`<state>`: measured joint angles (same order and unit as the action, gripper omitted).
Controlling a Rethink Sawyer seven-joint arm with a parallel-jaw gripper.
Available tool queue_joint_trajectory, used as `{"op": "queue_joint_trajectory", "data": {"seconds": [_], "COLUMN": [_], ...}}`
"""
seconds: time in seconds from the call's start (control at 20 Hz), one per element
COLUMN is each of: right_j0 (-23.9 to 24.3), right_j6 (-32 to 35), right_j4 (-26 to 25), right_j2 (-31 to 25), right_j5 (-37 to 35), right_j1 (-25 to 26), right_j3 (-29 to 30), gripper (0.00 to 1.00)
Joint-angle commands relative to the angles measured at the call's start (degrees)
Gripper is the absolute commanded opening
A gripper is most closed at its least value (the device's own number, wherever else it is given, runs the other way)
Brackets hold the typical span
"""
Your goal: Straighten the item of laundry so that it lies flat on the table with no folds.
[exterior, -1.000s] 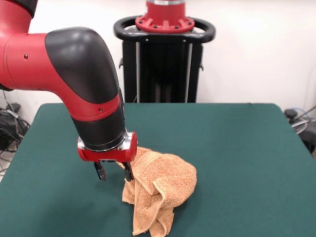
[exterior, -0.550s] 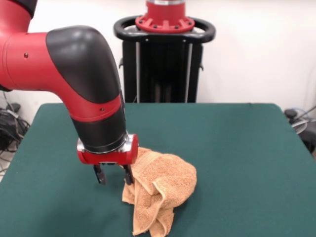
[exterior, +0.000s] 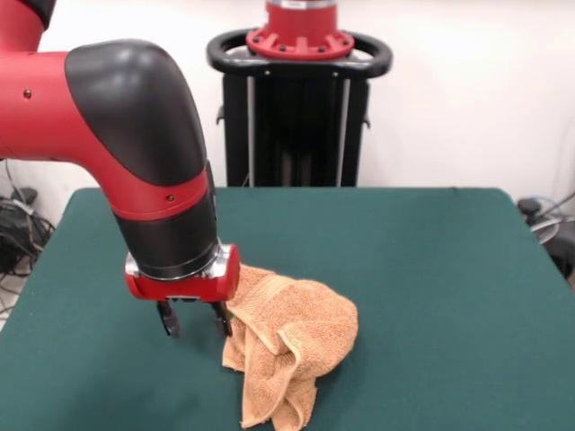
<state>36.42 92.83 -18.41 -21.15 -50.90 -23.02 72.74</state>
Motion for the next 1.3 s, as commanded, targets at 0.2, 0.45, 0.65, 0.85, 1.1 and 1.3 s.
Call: {"op": "queue_joint_trajectory", "data": {"seconds": [0.2, 0.45, 0.65, 0.85, 1.1, 1.3], "right_j0": [0.4, 1.8, 2.6, 3.7, 4.2, 3.8], "right_j6": [-5.7, -2.8, -1.6, -1.6, -1.7, -1.2], "right_j4": [-1.1, -0.2, 0.4, 0.7, 0.1, -1.1], "right_j2": [-3.3, -2.8, -2.8, -3.4, -3.8, -3.5], "right_j5": [0.4, 3.4, 4.3, 5.0, 6.3, 8.7], "right_j1": [-2.1, -7.5, -11.0, -12.5, -11.9, -10.3], "right_j3": [5.1, 13.4, 17.8, 20.2, 20.2, 19.7], "gripper": [1.00, 1.00, 1.00, 1.00, 1.00, 1.00]}}
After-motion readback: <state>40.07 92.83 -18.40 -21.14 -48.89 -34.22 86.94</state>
